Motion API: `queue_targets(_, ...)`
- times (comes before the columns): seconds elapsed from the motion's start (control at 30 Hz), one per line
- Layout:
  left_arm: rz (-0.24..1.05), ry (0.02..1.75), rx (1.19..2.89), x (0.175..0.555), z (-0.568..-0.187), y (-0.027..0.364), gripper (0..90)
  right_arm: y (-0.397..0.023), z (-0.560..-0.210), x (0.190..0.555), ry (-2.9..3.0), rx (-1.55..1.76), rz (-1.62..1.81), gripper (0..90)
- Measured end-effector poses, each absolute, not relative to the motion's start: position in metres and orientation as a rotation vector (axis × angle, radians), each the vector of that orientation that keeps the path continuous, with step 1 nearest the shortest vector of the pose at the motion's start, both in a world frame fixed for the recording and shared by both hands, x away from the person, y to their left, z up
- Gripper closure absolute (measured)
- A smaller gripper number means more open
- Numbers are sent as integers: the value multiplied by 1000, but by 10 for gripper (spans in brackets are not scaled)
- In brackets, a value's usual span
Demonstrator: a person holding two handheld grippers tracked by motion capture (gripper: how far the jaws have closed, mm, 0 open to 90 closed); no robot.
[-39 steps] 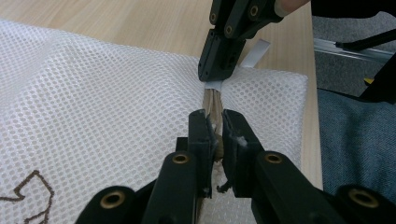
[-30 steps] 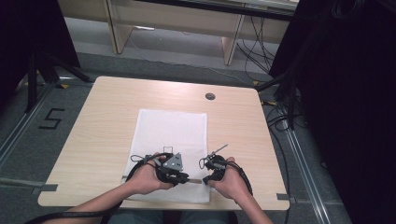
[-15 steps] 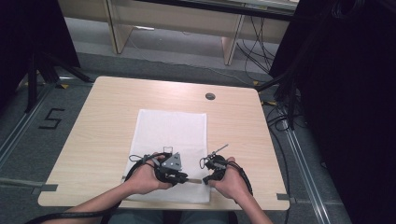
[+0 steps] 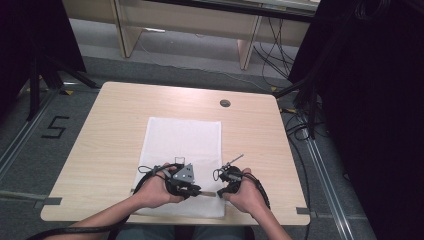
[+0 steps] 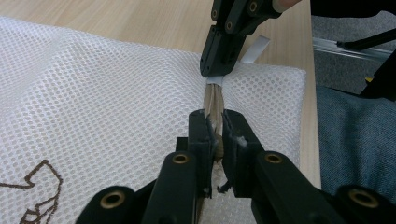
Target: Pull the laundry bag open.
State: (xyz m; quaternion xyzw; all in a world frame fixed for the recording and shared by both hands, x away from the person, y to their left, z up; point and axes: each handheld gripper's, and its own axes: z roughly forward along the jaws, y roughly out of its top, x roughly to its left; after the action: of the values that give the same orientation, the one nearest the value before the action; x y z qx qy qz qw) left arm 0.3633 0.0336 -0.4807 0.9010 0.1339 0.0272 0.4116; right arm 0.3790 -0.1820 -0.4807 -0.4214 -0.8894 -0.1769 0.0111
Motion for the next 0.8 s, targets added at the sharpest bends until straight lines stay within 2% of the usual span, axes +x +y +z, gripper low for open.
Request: queue_targets(0.8,71,333,2262,362,-480,40,820,-182,-481,379,-2773,-1320,-557,900)
